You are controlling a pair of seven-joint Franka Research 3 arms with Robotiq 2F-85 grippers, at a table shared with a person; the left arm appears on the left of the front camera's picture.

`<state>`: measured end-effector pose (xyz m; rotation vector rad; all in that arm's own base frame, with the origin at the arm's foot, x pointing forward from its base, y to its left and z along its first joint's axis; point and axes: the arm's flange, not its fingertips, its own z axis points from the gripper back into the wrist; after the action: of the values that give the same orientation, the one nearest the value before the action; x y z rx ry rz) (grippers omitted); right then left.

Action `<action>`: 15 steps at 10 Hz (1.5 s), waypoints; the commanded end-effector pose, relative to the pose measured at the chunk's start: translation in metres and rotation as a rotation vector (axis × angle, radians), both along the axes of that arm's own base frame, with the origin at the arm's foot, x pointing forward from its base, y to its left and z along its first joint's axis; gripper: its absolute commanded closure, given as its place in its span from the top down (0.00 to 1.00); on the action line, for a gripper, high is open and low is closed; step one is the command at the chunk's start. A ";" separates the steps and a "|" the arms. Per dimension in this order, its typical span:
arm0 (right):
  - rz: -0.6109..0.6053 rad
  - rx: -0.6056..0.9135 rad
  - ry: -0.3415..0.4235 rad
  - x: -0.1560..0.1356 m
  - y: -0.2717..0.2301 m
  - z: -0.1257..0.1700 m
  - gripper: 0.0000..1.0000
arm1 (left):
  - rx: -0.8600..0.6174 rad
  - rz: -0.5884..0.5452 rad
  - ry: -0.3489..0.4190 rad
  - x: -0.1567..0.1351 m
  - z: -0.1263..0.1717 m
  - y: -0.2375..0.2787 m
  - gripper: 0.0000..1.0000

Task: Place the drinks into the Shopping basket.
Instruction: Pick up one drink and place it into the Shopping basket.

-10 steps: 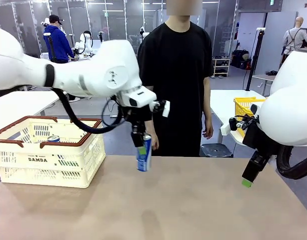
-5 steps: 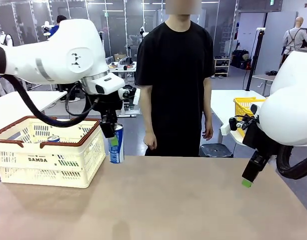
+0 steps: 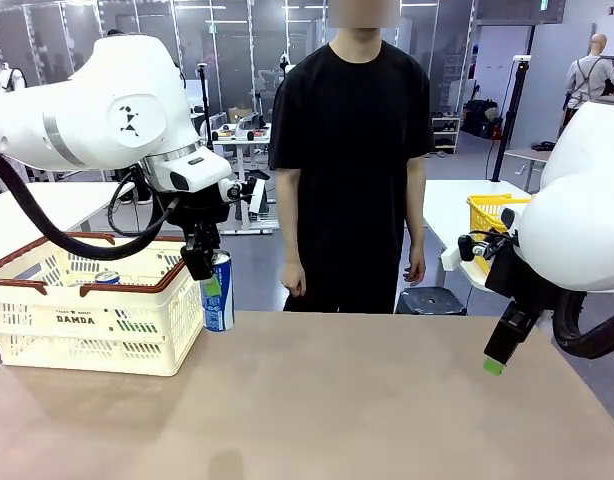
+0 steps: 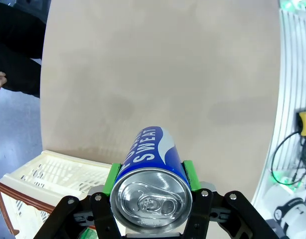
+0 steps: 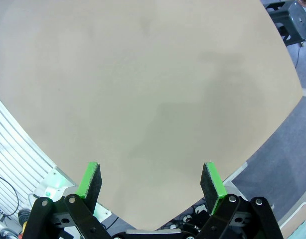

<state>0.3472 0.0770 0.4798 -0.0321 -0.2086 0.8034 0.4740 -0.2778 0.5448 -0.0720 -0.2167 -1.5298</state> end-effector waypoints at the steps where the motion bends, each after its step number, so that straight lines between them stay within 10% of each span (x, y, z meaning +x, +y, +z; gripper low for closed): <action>1: -0.003 -0.007 0.005 0.002 0.001 0.002 1.00 | -0.004 0.004 -0.007 0.003 0.006 -0.003 0.01; 3: -0.003 -0.007 0.005 0.002 0.001 0.002 1.00 | -0.004 0.004 -0.007 0.003 0.006 -0.003 0.01; 4: -0.003 -0.007 0.005 0.002 0.001 0.002 1.00 | 0.000 -0.003 0.004 0.001 -0.002 -0.002 0.58; 8: -0.003 -0.007 0.005 0.002 0.001 0.002 1.00 | -0.009 0.315 -0.182 0.064 0.055 0.071 0.58; 15: -0.003 -0.007 0.005 0.002 0.001 0.002 1.00 | -0.080 0.724 -0.087 0.166 0.044 0.205 0.58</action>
<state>0.3472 0.0770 0.4800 -0.0319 -0.2078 0.8036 0.6318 -0.0687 0.5838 0.0534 -0.3144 -0.8394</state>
